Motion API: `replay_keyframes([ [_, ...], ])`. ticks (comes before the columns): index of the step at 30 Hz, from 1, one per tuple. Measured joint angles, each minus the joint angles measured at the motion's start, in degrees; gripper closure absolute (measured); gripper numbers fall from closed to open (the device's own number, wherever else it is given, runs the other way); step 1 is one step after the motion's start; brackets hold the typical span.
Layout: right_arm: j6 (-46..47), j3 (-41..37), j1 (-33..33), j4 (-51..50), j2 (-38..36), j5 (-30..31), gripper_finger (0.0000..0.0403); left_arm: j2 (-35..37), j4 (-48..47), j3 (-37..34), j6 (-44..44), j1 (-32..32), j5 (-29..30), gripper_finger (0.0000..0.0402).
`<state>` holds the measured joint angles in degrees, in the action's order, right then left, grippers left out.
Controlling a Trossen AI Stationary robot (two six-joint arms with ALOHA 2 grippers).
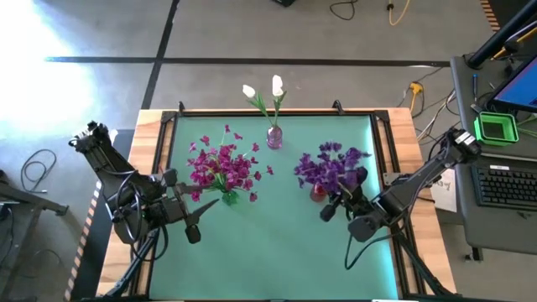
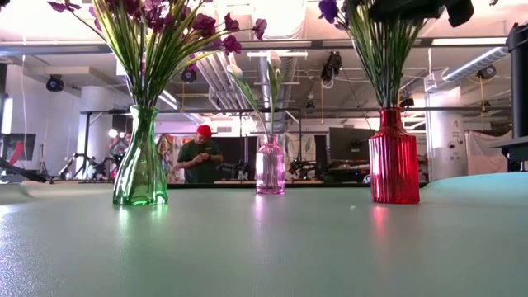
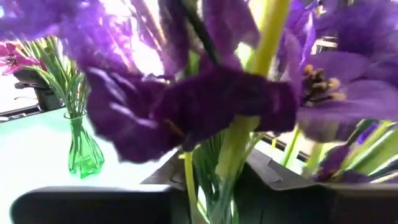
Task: Sort flowers into vase by color
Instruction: Put the violet flowers into the red flower vase
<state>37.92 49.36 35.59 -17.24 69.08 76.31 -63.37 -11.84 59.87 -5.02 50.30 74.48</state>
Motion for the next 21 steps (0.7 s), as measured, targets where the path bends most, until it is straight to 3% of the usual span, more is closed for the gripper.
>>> replay_keyframes([
  [6, -2.0, 0.0, 0.0, 0.0, -1.6, 0.0, 0.0306, 0.0, 0.0, 0.0, 0.0, 0.0, 0.0, 0.0238],
  [11, -3.5, 0.5, 0.2, 0.0, -3.3, -1.8, 0.0297, 0.0, 0.0, 0.0, 0.0, 0.0, 0.0, 0.0238],
  [21, -3.4, 0.7, 0.3, -1.9, -3.5, -3.5, 0.0352, 0.0, -0.2, 0.0, 0.0, 0.0, 0.0, 0.0238],
])
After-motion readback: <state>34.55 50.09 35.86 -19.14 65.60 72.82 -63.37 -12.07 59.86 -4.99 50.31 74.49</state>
